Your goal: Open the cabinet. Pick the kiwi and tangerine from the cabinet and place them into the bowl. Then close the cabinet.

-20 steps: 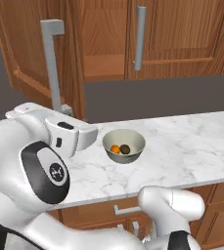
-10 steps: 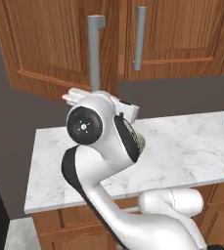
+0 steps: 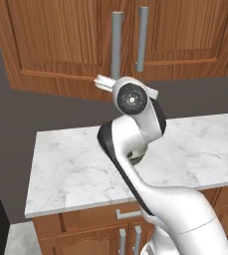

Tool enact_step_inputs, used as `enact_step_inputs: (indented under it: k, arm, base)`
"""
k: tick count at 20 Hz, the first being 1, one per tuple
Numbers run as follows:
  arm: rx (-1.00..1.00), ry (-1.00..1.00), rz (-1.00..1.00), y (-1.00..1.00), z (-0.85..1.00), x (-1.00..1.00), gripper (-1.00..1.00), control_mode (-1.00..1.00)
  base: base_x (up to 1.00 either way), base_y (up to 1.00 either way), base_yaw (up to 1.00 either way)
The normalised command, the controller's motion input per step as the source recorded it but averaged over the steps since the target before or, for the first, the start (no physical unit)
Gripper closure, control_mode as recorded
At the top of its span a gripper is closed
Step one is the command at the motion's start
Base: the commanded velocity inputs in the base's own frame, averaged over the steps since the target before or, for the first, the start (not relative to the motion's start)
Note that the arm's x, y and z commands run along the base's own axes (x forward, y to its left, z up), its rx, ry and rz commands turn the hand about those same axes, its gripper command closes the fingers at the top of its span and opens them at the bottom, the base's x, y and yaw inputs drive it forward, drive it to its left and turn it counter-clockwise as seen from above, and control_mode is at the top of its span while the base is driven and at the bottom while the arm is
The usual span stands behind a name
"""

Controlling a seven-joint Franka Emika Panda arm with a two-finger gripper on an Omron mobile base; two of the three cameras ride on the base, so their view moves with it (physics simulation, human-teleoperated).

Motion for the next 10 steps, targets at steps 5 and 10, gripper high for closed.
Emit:
enact_step_inputs:
  k: [5,10]
  arm:
    - [0.02,0.00,0.00,-0.01,0.00,0.96,-1.00,-1.00]
    - [0.00,0.00,0.00,0.00,0.00,0.98,-1.00,-1.00]
  base:
    - [0.00,0.00,0.00]
    - [0.00,0.00,0.00]
